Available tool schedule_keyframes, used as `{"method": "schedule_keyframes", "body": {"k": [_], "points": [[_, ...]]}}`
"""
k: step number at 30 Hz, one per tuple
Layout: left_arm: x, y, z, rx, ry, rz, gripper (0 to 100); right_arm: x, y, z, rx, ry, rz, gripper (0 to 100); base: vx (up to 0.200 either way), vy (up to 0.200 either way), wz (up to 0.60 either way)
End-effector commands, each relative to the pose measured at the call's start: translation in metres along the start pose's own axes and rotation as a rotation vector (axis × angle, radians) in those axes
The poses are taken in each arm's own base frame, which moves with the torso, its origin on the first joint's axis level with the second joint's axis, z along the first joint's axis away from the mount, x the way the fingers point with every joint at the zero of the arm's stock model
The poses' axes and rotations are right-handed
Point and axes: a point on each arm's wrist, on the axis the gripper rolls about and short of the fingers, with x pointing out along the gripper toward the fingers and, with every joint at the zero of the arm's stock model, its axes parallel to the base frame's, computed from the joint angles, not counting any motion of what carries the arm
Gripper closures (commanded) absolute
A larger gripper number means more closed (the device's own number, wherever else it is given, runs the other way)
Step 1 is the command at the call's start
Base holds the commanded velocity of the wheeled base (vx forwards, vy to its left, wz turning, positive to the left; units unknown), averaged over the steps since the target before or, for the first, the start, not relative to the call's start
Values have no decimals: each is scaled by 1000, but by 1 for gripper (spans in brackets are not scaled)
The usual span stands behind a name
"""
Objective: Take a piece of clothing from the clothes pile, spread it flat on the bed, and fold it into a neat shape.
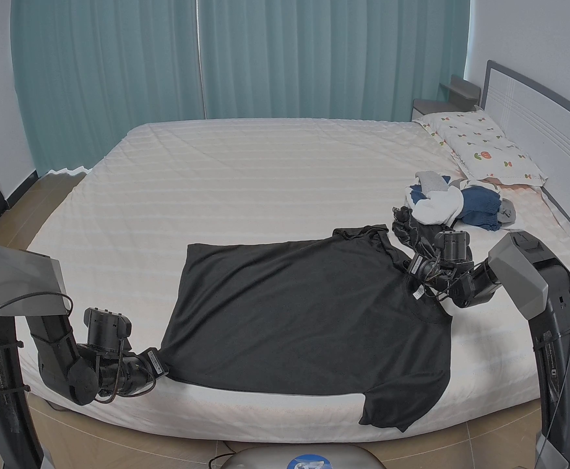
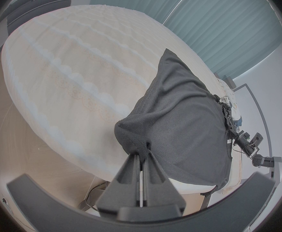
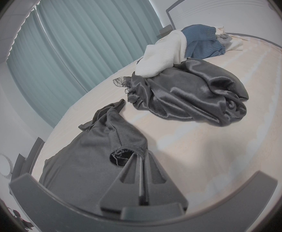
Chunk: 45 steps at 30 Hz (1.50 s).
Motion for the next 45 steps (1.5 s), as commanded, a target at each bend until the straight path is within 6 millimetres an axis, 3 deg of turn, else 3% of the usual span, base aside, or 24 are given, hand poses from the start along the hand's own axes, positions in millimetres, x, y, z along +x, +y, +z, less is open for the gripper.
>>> {"method": "schedule_keyframes", "body": {"k": [1, 7, 14, 20, 21, 27, 39, 45], "points": [[0, 0, 0, 0, 1, 1, 100, 0, -9, 5, 22, -11, -16, 100, 0, 0, 0], [0, 0, -1, 1, 2, 1, 100, 2, -25, 10, 49, -21, -44, 100, 0, 0, 0], [0, 0, -1, 2, 4, 1, 100, 3, -27, 16, 168, -35, -43, 100, 0, 0, 0], [0, 0, -1, 2, 3, 0, 100, 4, -46, 17, 189, -31, -81, 100, 0, 0, 0], [0, 0, -1, 2, 4, 1, 100, 4, -50, 16, 193, -24, -92, 0, 0, 0, 0], [0, 0, -1, 2, 4, 1, 100, 5, -59, 14, 209, -17, -111, 0, 0, 0, 0], [0, 0, -1, 2, 4, 1, 100, -15, -36, 51, 237, -146, -55, 0, 0, 0, 0], [0, -1, -1, 2, 2, -1, 100, -25, -33, 45, 184, -93, -89, 0, 0, 0, 0]]}}
